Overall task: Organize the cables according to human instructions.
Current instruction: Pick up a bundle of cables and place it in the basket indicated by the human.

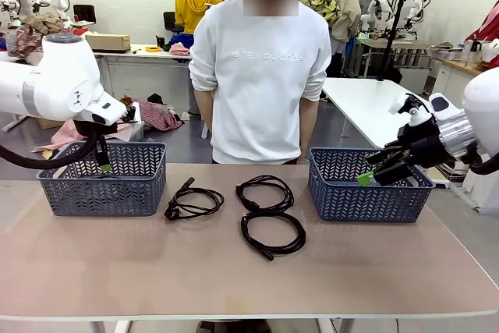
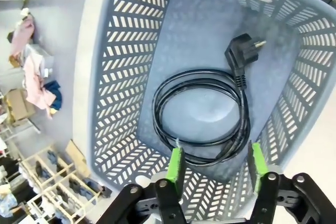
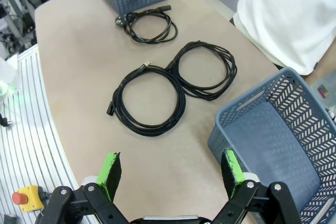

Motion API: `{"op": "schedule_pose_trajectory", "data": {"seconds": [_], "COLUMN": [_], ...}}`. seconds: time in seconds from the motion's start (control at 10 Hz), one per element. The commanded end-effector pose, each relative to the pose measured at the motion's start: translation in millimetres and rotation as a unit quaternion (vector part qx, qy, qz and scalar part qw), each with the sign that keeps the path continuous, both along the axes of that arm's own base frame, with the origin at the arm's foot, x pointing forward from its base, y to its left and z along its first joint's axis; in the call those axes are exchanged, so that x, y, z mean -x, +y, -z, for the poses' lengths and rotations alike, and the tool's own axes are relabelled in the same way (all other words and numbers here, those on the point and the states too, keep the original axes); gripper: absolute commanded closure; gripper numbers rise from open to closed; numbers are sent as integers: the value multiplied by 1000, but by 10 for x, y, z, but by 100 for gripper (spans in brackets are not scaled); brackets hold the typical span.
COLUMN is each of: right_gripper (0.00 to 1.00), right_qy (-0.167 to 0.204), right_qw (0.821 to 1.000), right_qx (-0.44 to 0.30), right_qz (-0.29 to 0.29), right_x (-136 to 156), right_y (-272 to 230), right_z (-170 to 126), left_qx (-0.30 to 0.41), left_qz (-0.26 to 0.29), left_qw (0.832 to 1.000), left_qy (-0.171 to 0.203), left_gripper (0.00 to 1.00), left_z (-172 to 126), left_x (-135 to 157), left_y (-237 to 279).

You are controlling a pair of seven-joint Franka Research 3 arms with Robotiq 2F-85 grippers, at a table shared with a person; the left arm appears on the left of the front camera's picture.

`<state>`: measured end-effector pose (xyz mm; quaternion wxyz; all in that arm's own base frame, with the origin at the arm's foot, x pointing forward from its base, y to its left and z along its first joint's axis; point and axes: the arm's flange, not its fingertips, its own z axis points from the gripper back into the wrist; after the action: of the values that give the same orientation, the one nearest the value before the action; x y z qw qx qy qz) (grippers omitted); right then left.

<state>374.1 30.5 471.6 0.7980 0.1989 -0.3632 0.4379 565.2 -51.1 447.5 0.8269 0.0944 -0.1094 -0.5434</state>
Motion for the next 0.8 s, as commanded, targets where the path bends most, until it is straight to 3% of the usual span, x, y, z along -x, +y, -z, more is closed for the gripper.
{"op": "schedule_pose_trajectory", "data": {"seconds": [0.0, 0.3, 0.7], "right_gripper": [0, 0, 0], "right_qy": [-10, -10, -10], "right_qw": [1000, 1000, 1000], "right_qx": [-4, -4, -4], "right_qz": [-9, -9, -9], "right_x": [-41, -41, -41], "right_y": [-6, -6, -6], "right_z": [-5, -5, -5], "left_qx": [21, 33, 51], "left_qz": [-4, 2, -3], "left_qw": [999, 999, 998], "left_qy": [28, 43, 33], "left_gripper": [0, 0, 0], "left_z": [-116, -145, -186], "left_x": [-25, -71, -64], "left_y": [76, 72, 114]}}
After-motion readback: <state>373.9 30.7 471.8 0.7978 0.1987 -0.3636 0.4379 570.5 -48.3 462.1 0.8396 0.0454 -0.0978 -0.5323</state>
